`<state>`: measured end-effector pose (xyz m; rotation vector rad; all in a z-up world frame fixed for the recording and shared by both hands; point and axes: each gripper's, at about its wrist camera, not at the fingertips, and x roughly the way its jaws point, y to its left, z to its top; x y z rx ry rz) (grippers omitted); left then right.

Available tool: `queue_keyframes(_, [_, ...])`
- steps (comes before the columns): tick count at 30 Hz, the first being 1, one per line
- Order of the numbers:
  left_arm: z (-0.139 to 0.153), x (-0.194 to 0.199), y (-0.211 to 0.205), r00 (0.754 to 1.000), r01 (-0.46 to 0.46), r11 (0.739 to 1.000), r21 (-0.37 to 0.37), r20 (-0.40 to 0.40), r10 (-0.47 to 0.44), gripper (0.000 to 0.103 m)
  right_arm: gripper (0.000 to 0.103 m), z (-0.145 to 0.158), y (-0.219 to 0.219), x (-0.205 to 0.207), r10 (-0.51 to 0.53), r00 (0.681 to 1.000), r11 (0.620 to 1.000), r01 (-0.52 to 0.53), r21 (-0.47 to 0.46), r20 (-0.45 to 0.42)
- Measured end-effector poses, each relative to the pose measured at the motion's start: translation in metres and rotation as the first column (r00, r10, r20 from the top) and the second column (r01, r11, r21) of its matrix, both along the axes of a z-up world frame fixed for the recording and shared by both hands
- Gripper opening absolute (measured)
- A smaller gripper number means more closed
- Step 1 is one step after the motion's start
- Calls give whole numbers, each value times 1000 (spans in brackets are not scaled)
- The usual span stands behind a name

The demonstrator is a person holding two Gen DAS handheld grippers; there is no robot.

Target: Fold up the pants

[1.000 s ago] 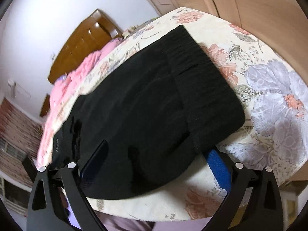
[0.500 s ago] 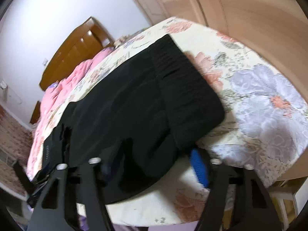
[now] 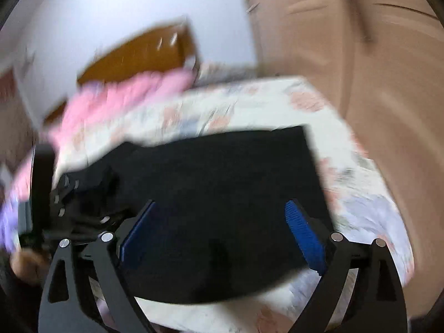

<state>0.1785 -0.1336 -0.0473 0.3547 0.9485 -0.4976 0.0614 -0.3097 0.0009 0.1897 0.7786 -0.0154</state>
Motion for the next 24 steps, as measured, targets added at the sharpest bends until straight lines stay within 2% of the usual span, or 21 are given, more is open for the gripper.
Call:
queue_keyframes(2, [-7,-1,-1,1000,10,1000,7,26,-11,102,88,-24,3,18,46,993,999,-49,-22,-113])
queue_keyframes(3, [-8,-1,4,1000,16,1000,-13,23,-16,102,88,-33,3,18,59,990,996,-67,-58,-125])
queue_keyframes(5, [-9,-1,5,999,41,999,-17,23,-41,102,87,-39,4,6,112,989,980,-126,-153,-97])
queue_keyframes(7, [-2,2,5,999,45,999,-28,-15,-45,101,86,-34,-1,-4,116,989,981,-128,-146,-90])
queue_keyframes(8, [6,5,6,998,35,997,-67,-41,-37,101,86,-29,-4,-4,115,990,984,-125,-129,-85])
queue_keyframes(9, [23,11,4,996,38,985,-169,-67,-50,101,86,-19,-9,0,111,992,986,-118,-114,-67])
queue_keyframes(11, [41,24,-6,994,64,962,-264,-69,-85,101,87,-1,-12,19,119,993,982,-121,-146,-24])
queue_keyframes(13, [46,49,-31,997,59,980,-190,-41,-68,101,88,8,-6,53,173,983,965,-180,-189,-53])
queue_keyframes(14, [41,62,-42,998,46,991,-129,-34,-51,101,88,5,0,79,216,971,949,-234,-211,-105])
queue_keyframes(15, [28,82,-52,998,10,998,-65,-60,-14,101,88,1,6,97,235,959,935,-267,-233,-157])
queue_keyframes(16, [18,97,-54,996,-28,999,-39,-81,25,101,88,-7,9,116,245,946,921,-296,-254,-214])
queue_keyframes(18, [1,120,-50,990,-83,996,-38,-122,77,101,89,-25,7,146,265,915,902,-347,-256,-306])
queue_keyframes(20, [-8,125,-42,985,-88,993,-84,-152,75,102,91,-37,-4,157,242,906,905,-340,-256,-347])
queue_keyframes(22, [-6,123,-40,987,-77,993,-91,-144,64,102,89,-34,-21,155,246,914,933,-314,-176,-323])
queue_keyframes(23, [-4,123,-38,988,-79,992,-101,-139,65,101,89,-29,-21,155,238,923,939,-298,-172,-303])
queue_keyframes(24, [7,118,-34,992,-79,987,-140,-112,64,101,90,-23,-21,153,235,930,941,-290,-172,-282])
